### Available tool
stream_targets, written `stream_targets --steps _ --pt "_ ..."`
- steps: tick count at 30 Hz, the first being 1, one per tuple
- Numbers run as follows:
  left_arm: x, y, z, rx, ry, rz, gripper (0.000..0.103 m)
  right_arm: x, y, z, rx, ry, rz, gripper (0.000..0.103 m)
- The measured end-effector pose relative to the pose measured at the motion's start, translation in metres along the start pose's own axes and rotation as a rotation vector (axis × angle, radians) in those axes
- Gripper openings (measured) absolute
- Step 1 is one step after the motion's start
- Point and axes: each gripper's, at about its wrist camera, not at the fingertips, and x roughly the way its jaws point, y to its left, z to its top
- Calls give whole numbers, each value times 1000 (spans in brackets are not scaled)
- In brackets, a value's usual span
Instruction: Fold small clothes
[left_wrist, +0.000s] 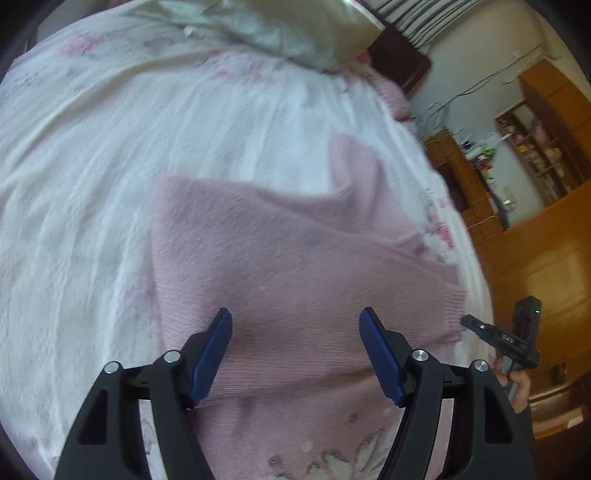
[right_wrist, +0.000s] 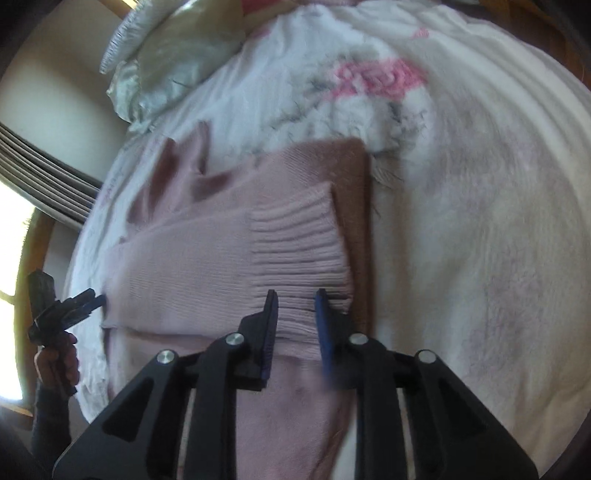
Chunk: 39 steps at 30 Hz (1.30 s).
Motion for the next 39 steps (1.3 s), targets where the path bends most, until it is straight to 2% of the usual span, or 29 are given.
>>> stream_targets --steps 1,3,4,6,7,8,9,12,13,17,22,24,25,28,30,31,33,35,39 --pt "13 9 1 -27 47 30 70 3 -7 3 19 15 -5 0" --pt "13 11 6 -33 54 5 70 -9 -4 12 0 -3 44 9" --pt "6 7 11 -13 34 -13 70 -20 4 16 -32 -33 76 14" --pt "-10 -6 30 38 -24 -102 71 -30 18 35 -57 -56 131 15" --pt "-15 -11 43 51 -53 -143 74 -30 27 49 -59 -58 161 19" --pt "-17 -16 59 54 -78 -177 78 -26 36 63 -63 -55 190 28" --pt "-14 -22 75 50 -93 -207 80 -20 45 78 -69 -54 211 32" --pt "16 -37 123 26 -74 -279 82 11 72 121 -63 -34 260 40" --pt "31 -43 137 23 -51 -285 82 24 82 133 -61 -24 271 42" --pt "86 -67 170 60 3 -231 83 69 114 169 -119 -9 235 46" --pt "131 -80 185 92 41 -211 80 112 124 193 -121 -14 220 46" --pt "136 -82 188 106 38 -223 61 122 126 198 -110 -22 242 46" --pt "138 -82 187 111 50 -232 46 127 127 200 -106 -22 247 46" --pt "140 -84 184 140 55 -212 27 139 132 201 -113 -18 240 46" --pt "136 -86 182 167 44 -195 20 144 135 201 -117 -18 245 46" --pt "133 -85 182 172 35 -188 15 146 137 201 -119 -13 249 42" --pt "126 -83 182 173 10 -172 9 149 141 199 -130 -7 230 15" --pt "114 -81 181 164 -25 -173 7 139 144 194 -147 -39 205 12" --pt "77 -81 173 163 -99 -234 7 92 145 186 -150 -123 261 11"
